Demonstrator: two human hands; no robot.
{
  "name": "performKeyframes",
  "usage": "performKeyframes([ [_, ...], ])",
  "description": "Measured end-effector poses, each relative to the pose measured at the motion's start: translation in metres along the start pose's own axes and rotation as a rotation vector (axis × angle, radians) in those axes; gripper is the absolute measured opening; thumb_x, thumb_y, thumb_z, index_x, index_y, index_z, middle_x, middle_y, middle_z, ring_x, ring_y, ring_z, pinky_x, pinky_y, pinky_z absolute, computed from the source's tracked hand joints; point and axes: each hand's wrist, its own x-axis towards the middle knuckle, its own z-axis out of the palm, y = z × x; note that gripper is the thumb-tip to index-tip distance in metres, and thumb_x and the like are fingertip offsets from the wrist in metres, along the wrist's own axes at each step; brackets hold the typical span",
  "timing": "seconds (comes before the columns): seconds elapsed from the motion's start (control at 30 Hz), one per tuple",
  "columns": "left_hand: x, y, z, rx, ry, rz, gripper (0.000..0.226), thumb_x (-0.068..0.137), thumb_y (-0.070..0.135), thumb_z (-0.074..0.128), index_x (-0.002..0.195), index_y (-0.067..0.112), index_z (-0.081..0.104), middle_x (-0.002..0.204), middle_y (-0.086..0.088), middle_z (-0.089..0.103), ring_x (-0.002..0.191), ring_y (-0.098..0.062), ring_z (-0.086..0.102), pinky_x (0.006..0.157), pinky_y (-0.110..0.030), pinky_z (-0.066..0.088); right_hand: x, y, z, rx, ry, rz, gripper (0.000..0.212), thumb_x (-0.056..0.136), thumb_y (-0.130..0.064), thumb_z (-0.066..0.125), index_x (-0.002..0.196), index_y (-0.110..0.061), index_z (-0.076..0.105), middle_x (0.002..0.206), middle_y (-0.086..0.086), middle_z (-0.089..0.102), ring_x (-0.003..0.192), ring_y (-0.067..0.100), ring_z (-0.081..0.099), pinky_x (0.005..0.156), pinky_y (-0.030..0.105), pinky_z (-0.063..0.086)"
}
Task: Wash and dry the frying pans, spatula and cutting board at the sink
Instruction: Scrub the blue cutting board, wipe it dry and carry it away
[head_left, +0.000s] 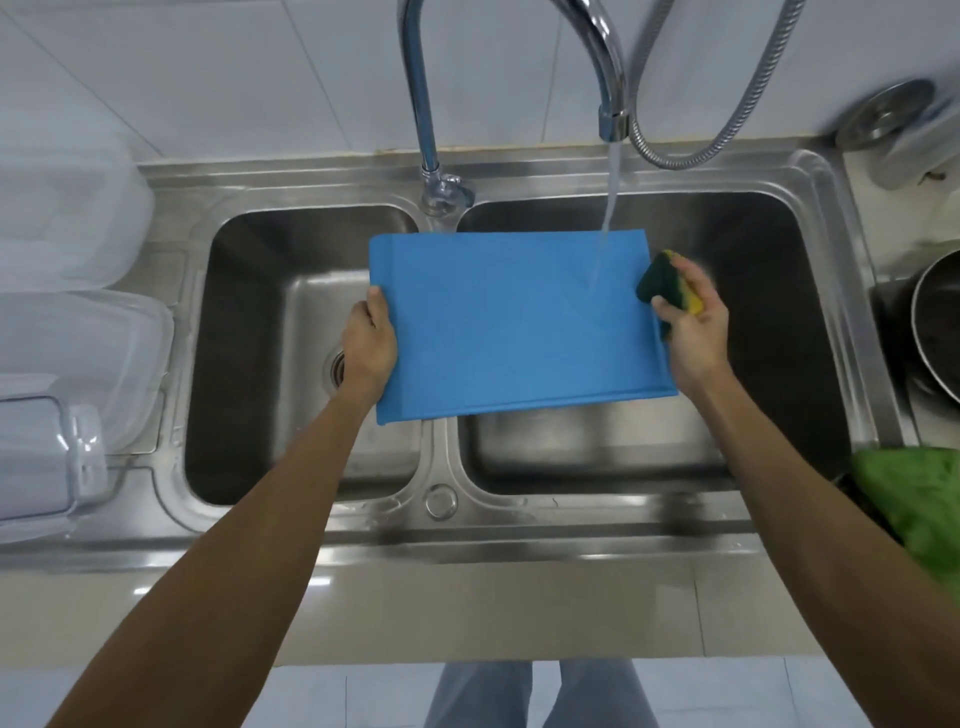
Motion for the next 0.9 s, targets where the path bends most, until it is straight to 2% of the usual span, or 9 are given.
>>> performKeyframes([
  [0.07, 0.007, -0.002, 0.001, 0.004, 0.017, -0.001, 0.081, 0.088, 0.079, 0.019, 0.101, 0.011, 0.061, 0.101, -0.009, 0.069, 0.093, -0.028, 0.068, 0.079, -0.048, 0.056, 0.003, 0.010, 0.007, -0.118, 0.007, -0.061, 0.067, 0.089, 0.012, 0.057, 0.150, -0.012, 0.045, 0.141, -0.008, 0.058, 0.132, 0.008, 0.054, 0.116, 0.035, 0.040],
  [0.17, 0.010, -0.001, 0.004, 0.007, 0.041, 0.001, 0.081, 0.088, 0.078, 0.021, 0.099, 0.009, 0.061, 0.100, -0.010, 0.069, 0.092, -0.029, 0.067, 0.080, -0.051, 0.056, 0.006, 0.032, 0.018, -0.438, 0.035, -0.265, 0.072, 0.095, -0.013, 0.059, 0.159, -0.012, 0.026, 0.154, 0.003, 0.044, 0.142, 0.015, 0.043, 0.120, 0.045, 0.034],
  [0.27, 0.009, 0.000, 0.006, -0.011, 0.059, -0.002, 0.075, 0.093, 0.072, 0.024, 0.101, 0.006, 0.060, 0.101, -0.012, 0.068, 0.091, -0.029, 0.067, 0.080, -0.051, 0.056, 0.006, 0.045, 0.038, -0.931, -0.035, -0.440, 0.082, 0.097, -0.048, 0.057, 0.158, -0.005, 0.023, 0.163, 0.015, 0.027, 0.151, 0.032, 0.025, 0.125, 0.048, 0.018],
  [0.33, 0.010, 0.000, 0.007, -0.034, 0.057, 0.007, 0.071, 0.096, 0.068, 0.025, 0.102, 0.006, 0.059, 0.102, -0.013, 0.068, 0.090, -0.028, 0.067, 0.080, -0.049, 0.056, 0.002, 0.049, 0.053, -1.078, -0.068, -0.431, 0.084, 0.100, -0.057, 0.047, 0.159, -0.004, 0.019, 0.167, 0.015, 0.017, 0.155, 0.033, 0.012, 0.126, 0.048, 0.009],
  [0.43, 0.011, -0.001, 0.008, -0.029, 0.045, 0.039, 0.063, 0.104, 0.057, 0.024, 0.107, 0.005, 0.059, 0.102, -0.008, 0.066, 0.089, -0.021, 0.064, 0.071, -0.033, 0.052, 0.004, 0.052, 0.066, -1.064, -0.083, -0.462, 0.068, 0.107, -0.043, 0.031, 0.160, -0.006, 0.014, 0.168, 0.015, 0.012, 0.155, 0.036, 0.006, 0.126, 0.051, 0.009],
  [0.53, 0.007, -0.001, 0.010, -0.023, 0.035, 0.064, 0.057, 0.107, 0.050, 0.022, 0.113, 0.006, 0.058, 0.104, -0.002, 0.065, 0.088, -0.010, 0.061, 0.069, -0.014, 0.049, 0.010, 0.041, 0.093, -1.061, -0.080, -0.445, 0.060, 0.107, -0.034, 0.029, 0.161, -0.011, 0.015, 0.167, 0.017, 0.014, 0.154, 0.039, 0.008, 0.126, 0.051, 0.010],
  [0.6, 0.007, -0.002, 0.014, -0.023, 0.030, 0.061, 0.052, 0.108, 0.047, 0.021, 0.112, 0.009, 0.056, 0.101, 0.003, 0.062, 0.083, -0.003, 0.057, 0.058, -0.002, 0.041, 0.009, 0.032, 0.124, -1.064, -0.129, -0.517, 0.058, 0.106, -0.029, 0.032, 0.158, -0.007, 0.023, 0.164, 0.021, 0.021, 0.152, 0.042, 0.015, 0.125, 0.052, 0.013],
  [0.73, 0.004, 0.006, 0.023, -0.036, 0.057, 0.094, 0.049, 0.108, 0.046, 0.025, 0.104, 0.009, 0.057, 0.092, 0.004, 0.060, 0.080, -0.007, 0.057, 0.061, -0.015, 0.040, -0.019, 0.025, 0.198, -1.003, -0.317, -0.666, 0.060, 0.105, -0.031, 0.034, 0.159, -0.007, 0.025, 0.165, 0.019, 0.021, 0.153, 0.042, 0.014, 0.126, 0.050, 0.012],
  [0.9, 0.005, 0.008, 0.031, 0.020, 0.147, 0.169, 0.045, 0.110, 0.033, 0.026, 0.085, 0.010, 0.056, 0.076, 0.007, 0.056, 0.068, -0.003, 0.051, 0.061, -0.012, 0.035, -0.057, 0.023, 0.228, -0.915, -0.466, -0.759, 0.057, 0.107, -0.027, 0.037, 0.159, -0.010, 0.022, 0.167, 0.014, 0.017, 0.155, 0.035, 0.007, 0.126, 0.050, 0.012],
])
